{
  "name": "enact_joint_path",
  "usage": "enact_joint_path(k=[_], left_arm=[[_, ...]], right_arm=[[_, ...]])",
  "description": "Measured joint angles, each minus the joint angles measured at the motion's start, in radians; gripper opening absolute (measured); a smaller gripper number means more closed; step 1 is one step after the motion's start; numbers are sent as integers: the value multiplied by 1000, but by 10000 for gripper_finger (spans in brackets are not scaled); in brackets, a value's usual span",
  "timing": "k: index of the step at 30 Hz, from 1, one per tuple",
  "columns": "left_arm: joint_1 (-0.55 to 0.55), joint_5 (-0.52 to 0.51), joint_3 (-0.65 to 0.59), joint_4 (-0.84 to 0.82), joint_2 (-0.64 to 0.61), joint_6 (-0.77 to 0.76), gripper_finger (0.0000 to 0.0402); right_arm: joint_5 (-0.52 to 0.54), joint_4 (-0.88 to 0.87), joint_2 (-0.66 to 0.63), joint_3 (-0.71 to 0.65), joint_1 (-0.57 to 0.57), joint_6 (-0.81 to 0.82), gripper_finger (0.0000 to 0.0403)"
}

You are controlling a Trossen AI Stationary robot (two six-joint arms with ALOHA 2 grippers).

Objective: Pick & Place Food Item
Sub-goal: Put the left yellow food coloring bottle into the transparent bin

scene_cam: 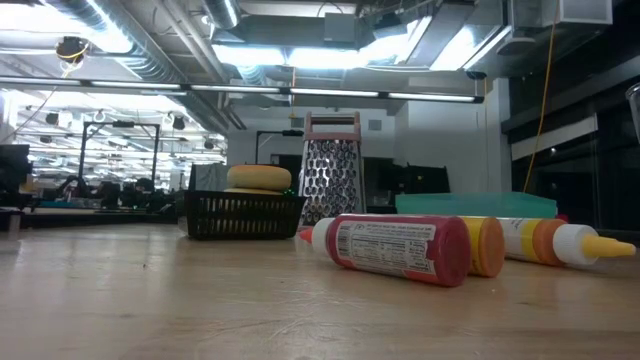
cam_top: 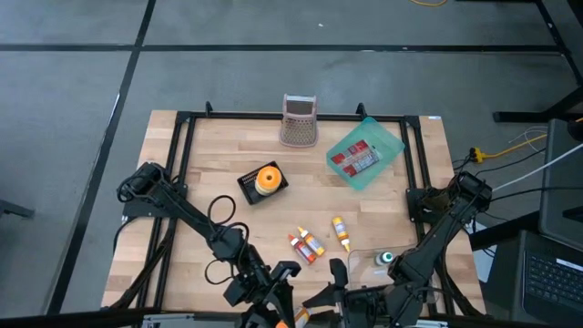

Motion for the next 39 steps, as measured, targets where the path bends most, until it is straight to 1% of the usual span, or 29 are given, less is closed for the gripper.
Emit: enact_joint_path(k=[7, 10, 11, 13, 16, 18, 21, 23, 26, 30, 33, 36, 37, 39], left_arm=[[0, 3, 0, -8, 0, -13, 129], [0, -17, 0, -7, 0, -52, 135], [0, -27, 0, -7, 0, -70, 150], [-4, -49, 0, -14, 0, -100, 192], [-15, -95, 0, -33, 0, -105, 244], [-24, -120, 0, -35, 0, -102, 263], [-44, -168, 0, -80, -16, -69, 271], [-59, -234, 0, -159, -43, -55, 269], [-87, -376, 0, -299, -88, -46, 262], [-132, -553, 0, -437, -121, -88, 250], [-183, -720, 0, -497, -128, -105, 243], [-236, -942, 2, -563, -132, -136, 237], [-253, -1001, 1, -594, -131, -154, 236], [-282, -1080, 1, -643, -130, -206, 234]], right_arm=[[-14, -17, 0, 1, -1, 2, 102], [-5, -24, 0, 1, -2, 5, 102], [-1, -26, 0, 1, -2, 6, 102], [-4, -35, 0, 1, -3, 6, 102], [-7, -49, 1, 1, -2, 7, 102], [-7, -65, 1, 1, -2, 21, 102], [-7, -82, 1, 1, -2, 35, 102], [-3, -103, 1, 1, -2, 61, 101], [29, -152, 1, 1, 1, 103, 99], [39, -247, 1, 1, 1, 198, 98], [21, -363, 1, 1, 0, 296, 98], [-7, -501, 2, 0, -9, 428, 98], [-18, -546, 2, 0, -15, 487, 98], [-39, -654, 2, 0, -28, 611, 98]])
